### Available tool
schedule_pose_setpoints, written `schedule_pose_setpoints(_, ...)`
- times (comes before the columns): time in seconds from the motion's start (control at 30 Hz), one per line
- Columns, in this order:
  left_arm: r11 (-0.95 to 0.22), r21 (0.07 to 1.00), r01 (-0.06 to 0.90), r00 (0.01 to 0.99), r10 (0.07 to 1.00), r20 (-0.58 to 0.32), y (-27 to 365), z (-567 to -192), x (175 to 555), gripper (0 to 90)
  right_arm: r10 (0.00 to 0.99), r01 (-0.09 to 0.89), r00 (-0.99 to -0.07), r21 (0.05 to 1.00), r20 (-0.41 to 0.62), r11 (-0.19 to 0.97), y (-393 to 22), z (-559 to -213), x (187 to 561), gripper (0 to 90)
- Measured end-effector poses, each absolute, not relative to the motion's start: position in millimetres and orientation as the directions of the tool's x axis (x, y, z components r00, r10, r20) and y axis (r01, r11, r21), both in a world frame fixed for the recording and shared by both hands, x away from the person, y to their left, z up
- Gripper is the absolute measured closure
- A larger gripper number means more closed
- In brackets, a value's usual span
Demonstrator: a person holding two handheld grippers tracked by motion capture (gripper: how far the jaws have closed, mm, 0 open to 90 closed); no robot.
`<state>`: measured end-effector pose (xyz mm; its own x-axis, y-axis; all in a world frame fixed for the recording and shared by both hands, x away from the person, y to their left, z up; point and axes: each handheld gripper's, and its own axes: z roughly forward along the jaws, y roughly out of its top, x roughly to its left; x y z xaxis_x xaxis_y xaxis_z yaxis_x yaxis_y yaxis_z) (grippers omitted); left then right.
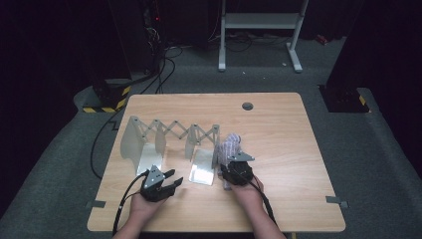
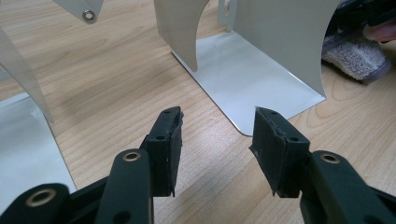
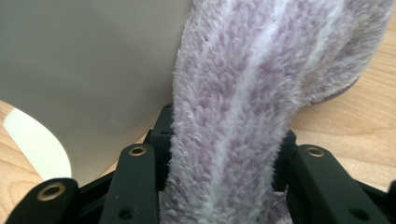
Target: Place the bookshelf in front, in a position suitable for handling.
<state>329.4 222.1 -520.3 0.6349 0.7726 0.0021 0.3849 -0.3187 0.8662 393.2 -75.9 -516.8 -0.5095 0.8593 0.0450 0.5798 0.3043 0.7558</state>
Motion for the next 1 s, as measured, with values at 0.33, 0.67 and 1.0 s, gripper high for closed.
schedule_pose_setpoints(0.33, -0.311, 0.869, 0.385, 0.630, 0.776, -0.001, 223.4, -519.1, 329.4, 52.1, 0.859, 0.520, -0.508, 0.817, 0.061, 0.249, -76.8, -491.9, 391.6, 58.9)
schedule_pose_setpoints(0.67, -0.313, 0.869, 0.383, 0.632, 0.775, 0.001, 224.5, -518.9, 329.2, 52.0, 0.853, 0.357, -0.522, 0.915, 0.029, 0.187, -78.0, -428.4, 377.9, 58.8)
schedule_pose_setpoints(1.0, -0.309, 0.871, 0.383, 0.631, 0.775, -0.003, 224.6, -518.8, 329.0, 52.0, 0.856, 0.369, -0.516, 0.910, 0.034, 0.187, -78.1, -435.0, 379.6, 59.1)
